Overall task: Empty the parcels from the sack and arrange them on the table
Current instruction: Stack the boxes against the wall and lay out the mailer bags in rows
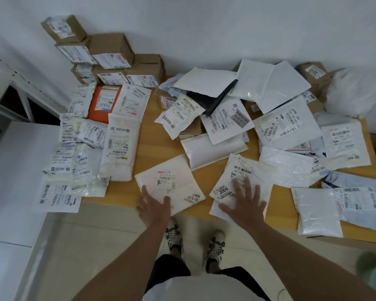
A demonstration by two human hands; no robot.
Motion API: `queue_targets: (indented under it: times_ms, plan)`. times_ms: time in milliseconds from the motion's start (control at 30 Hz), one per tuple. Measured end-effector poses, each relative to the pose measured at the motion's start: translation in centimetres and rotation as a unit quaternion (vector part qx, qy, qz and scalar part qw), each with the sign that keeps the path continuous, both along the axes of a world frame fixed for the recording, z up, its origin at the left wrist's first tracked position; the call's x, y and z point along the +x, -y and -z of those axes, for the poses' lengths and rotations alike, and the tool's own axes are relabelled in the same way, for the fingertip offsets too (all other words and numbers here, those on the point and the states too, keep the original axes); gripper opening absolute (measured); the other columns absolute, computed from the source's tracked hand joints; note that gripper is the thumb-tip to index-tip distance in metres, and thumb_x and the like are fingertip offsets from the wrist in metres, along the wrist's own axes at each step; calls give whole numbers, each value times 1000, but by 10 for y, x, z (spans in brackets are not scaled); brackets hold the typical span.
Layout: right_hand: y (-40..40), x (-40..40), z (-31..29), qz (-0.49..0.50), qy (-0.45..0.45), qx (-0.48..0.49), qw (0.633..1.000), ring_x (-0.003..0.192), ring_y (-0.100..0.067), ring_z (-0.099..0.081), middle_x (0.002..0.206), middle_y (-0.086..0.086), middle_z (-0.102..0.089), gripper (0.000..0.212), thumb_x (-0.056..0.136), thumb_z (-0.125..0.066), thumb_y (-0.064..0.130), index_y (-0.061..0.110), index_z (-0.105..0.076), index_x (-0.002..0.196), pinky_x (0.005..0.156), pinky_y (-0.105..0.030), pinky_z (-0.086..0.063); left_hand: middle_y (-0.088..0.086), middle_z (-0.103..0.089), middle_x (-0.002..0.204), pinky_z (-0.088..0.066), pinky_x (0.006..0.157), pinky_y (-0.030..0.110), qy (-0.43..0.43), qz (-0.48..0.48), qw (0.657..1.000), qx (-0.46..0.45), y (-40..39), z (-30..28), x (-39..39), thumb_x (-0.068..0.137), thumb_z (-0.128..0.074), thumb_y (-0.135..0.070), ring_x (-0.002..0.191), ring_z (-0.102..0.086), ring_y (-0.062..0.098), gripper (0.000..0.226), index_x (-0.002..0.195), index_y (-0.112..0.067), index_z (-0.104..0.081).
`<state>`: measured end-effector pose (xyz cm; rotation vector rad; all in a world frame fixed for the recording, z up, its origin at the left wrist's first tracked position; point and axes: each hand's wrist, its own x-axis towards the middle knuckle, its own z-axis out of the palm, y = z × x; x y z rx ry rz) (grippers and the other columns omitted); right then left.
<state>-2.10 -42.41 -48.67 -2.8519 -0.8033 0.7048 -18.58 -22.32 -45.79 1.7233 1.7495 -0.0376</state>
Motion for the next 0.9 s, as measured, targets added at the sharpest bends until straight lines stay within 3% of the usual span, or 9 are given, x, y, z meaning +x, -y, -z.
queue_targets:
  times_ms: [100,167,300,467,567,667,767,833,900]
  plan:
    - [-16,-13,1,61,-35,-24,997,144,-48,-12,164,-6,-5,108,69,-57,82,34,-15,155,96,-73,-36,6,0,159,-14,117,47,-86,309,945,65,8,4,4,85,-50,-69,146,-6,32,85,153,-39,-8]
    - [-31,-18,-1,90,-38,-20,995,142,-50,-14,164,-10,-4,108,70,-59,80,30,-16,155,95,-72,-38,3,11,161,-7,119,47,-112,407,906,21,3,12,3,85,-43,-75,149,5,32,87,154,-40,-2]
    - [-49,-12,-5,159,-106,-52,980,145,-45,-1,162,-6,18,103,81,-42,81,28,7,154,108,-64,-29,8,18,162,0,121,50,-141,463,875,22,-10,24,-3,94,-47,-49,148,15,36,79,156,-33,1]
    - [-61,3,-4,229,-118,-66,964,147,-42,13,160,-7,26,108,83,-37,80,16,14,154,110,-72,-14,12,18,161,5,121,49,-127,470,873,28,-21,30,-1,90,-52,-29,146,20,38,76,155,-24,-12]
    - [-74,10,-10,172,-60,-24,983,149,-34,15,162,-9,18,105,85,-38,77,14,10,155,113,-66,-4,10,10,162,4,121,47,-78,433,898,23,-23,23,8,85,-55,-26,148,16,36,74,149,-18,-19]
    - [-100,26,-19,130,-18,87,988,150,-34,0,163,-14,-2,94,89,-51,61,9,-6,155,118,-57,-12,8,-10,159,-11,122,44,58,327,943,11,-31,3,41,84,-59,-24,148,-5,30,67,142,-17,-27]
    - [-135,57,-31,241,-5,209,948,147,-37,-14,159,-18,-15,94,85,-67,49,9,-15,153,115,-59,-25,6,-27,149,-34,111,53,192,158,968,-47,-57,-13,88,85,-65,-27,138,-30,32,73,145,-13,-26]
    - [-159,89,-41,309,31,250,917,146,-37,-17,159,-18,-17,100,81,-70,54,12,-15,153,114,-58,-25,5,-32,148,-38,107,53,249,23,961,-115,-80,-25,118,84,-70,-36,133,-38,30,83,149,-16,-22]
    - [-178,122,-49,344,7,239,908,147,-36,-16,160,-17,-13,112,75,-71,64,17,-7,155,115,-58,-24,4,-51,128,-47,96,38,286,-78,932,-209,-101,-30,138,84,-72,-40,113,-53,21,67,137,-14,-39]
